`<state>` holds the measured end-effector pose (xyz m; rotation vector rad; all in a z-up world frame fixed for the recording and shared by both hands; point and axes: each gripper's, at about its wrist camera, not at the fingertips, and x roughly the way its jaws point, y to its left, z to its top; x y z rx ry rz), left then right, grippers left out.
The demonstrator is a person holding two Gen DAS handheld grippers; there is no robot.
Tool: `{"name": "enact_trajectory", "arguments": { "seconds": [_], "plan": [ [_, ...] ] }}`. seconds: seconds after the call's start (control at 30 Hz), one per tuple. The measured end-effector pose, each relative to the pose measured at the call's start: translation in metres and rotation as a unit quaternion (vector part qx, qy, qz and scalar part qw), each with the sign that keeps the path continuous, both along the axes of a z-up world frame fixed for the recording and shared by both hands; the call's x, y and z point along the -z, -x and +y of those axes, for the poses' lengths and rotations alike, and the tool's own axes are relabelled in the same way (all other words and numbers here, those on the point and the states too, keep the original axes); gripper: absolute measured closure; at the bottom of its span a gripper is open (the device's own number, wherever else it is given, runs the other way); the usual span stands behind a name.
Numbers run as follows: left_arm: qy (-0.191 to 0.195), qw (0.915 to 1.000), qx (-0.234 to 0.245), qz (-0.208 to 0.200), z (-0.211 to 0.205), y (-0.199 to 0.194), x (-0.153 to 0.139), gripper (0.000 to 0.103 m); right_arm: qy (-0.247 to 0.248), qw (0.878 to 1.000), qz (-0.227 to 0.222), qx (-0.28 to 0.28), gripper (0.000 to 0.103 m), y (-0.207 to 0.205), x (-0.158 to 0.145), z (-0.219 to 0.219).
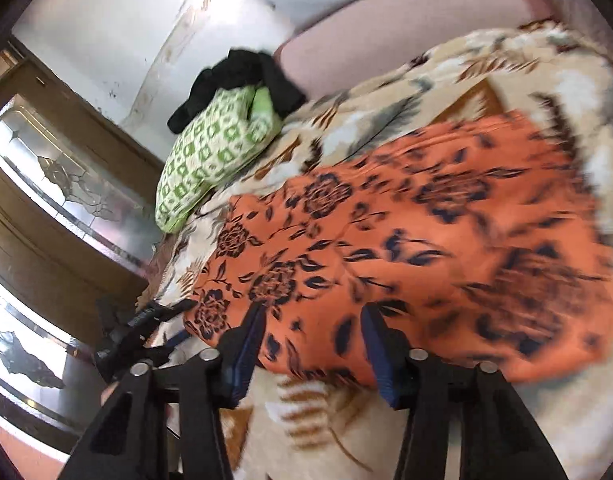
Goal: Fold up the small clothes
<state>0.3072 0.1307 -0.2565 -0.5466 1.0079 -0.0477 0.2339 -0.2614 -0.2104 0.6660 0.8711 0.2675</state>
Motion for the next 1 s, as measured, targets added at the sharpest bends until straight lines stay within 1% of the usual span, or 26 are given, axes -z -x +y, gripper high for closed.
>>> {"name": "enact_trajectory", "arguments": {
  "seconds": [0.03, 0.07, 0.1, 0.13, 0.17, 0.2, 0.23, 0.27, 0.3, 0.33, 0.37, 0.43, 0.47, 0.53, 0.6, 0.63, 0.7, 0.73, 0.77, 0.87, 0.9, 0.93, 0.97, 1.0],
  "plan": [
    [-0.012, 0.9999, 0.002, -0.005, -0.002, 0.001, -0.001, 0.032, 0.006, 1.0, 0.007, -0.009, 0.057, -0.012, 0.007, 0.008],
    [-0.032, 0.9995, 0.001, -0.006, -0.004, 0.001, -0.003, 0.039, 0.017, 1.0, 0.015, -0.015, 0.058, -0.023, 0.014, 0.016],
    [-0.042, 0.9991, -0.002, -0.003, -0.004, 0.002, -0.005, 0.044, 0.031, 0.998, 0.041, -0.024, 0.059, -0.035, 0.028, 0.022],
    [-0.047, 0.9988, -0.008, -0.001, -0.003, 0.005, -0.007, 0.044, 0.03, 0.997, 0.069, -0.029, 0.058, -0.041, 0.043, 0.027],
    [-0.046, 0.9987, -0.019, 0.002, -0.001, 0.01, -0.009, 0.044, 0.02, 0.994, 0.105, -0.036, 0.061, -0.046, 0.06, 0.029],
    [-0.041, 0.9988, -0.028, 0.005, 0.002, 0.015, -0.011, 0.044, 0.018, 0.993, 0.108, -0.032, 0.069, -0.046, 0.066, 0.026],
    [-0.032, 0.9989, -0.032, 0.005, 0.002, 0.021, -0.014, 0.044, 0.022, 0.994, 0.101, -0.028, 0.069, -0.045, 0.062, 0.023],
    [-0.022, 0.9993, -0.03, 0.001, 0.0, 0.032, -0.017, 0.043, 0.018, 0.994, 0.104, -0.032, 0.069, -0.046, 0.061, 0.021],
    [-0.016, 0.9995, -0.027, 0.002, -0.002, 0.041, -0.019, 0.039, 0.012, 0.994, 0.105, -0.032, 0.069, -0.045, 0.061, 0.018],
    [-0.009, 0.9996, -0.026, 0.003, -0.006, 0.049, -0.019, 0.036, -0.004, 0.994, 0.106, -0.03, 0.069, -0.044, 0.065, 0.014],
    [0.007, 0.9997, -0.024, 0.006, -0.009, 0.056, -0.016, 0.029, -0.014, 0.994, 0.105, -0.028, 0.069, -0.042, 0.067, 0.011],
    [0.044, 0.9987, -0.015, 0.018, -0.016, 0.059, -0.008, 0.029, -0.031, 0.994, 0.103, -0.024, 0.069, -0.042, 0.069, 0.008],
    [0.06, 0.9976, -0.013, 0.032, -0.021, 0.056, -0.001, 0.029, -0.034, 0.994, 0.103, -0.024, 0.069, -0.042, 0.069, 0.009],
    [0.074, 0.9962, -0.015, 0.043, -0.027, 0.05, 0.008, 0.029, -0.038, 0.994, 0.101, -0.024, 0.069, -0.043, 0.07, 0.009],
    [0.074, 0.9966, -0.025, 0.027, -0.031, 0.045, 0.007, 0.028, -0.043, 0.994, 0.097, -0.025, 0.069, -0.041, 0.071, 0.009],
    [0.084, 0.9959, -0.027, 0.018, -0.032, 0.043, 0.007, 0.028, -0.044, 0.994, 0.095, -0.028, 0.069, -0.04, 0.071, 0.01],
    [0.126, 0.9916, -0.026, 0.012, -0.034, 0.034, 0.013, 0.028, -0.047, 0.994, 0.094, -0.033, 0.069, -0.04, 0.07, 0.009],
    [0.138, 0.99, -0.028, 0.01, -0.035, 0.03, 0.016, 0.029, -0.051, 0.994, 0.094, -0.034, 0.069, -0.04, 0.071, 0.008],
    [0.149, 0.9883, -0.032, -0.001, -0.036, 0.025, 0.019, 0.029, -0.055, 0.993, 0.095, -0.034, 0.069, -0.04, 0.071, 0.006],
    [0.158, 0.9866, -0.033, -0.021, -0.041, 0.016, 0.02, 0.029, -0.063, 0.993, 0.096, -0.034, 0.069, -0.04, 0.073, 0.005],
    [0.155, 0.9871, -0.031, -0.026, -0.044, 0.015, 0.019, 0.036, -0.064, 0.993, 0.096, -0.036, 0.069, -0.041, 0.073, 0.004],
    [0.148, 0.9881, -0.03, -0.03, -0.047, 0.014, 0.017, 0.045, -0.066, 0.993, 0.095, -0.037, 0.069, -0.041, 0.074, 0.004],
    [0.129, 0.9909, -0.024, -0.03, -0.052, 0.014, 0.017, 0.065, -0.068, 0.992, 0.094, -0.038, 0.069, -0.04, 0.074, 0.003],
    [0.118, 0.9923, -0.021, -0.03, -0.054, 0.013, 0.016, 0.067, -0.069, 0.992, 0.094, -0.041, 0.069, -0.041, 0.074, 0.003]
  ]
}}
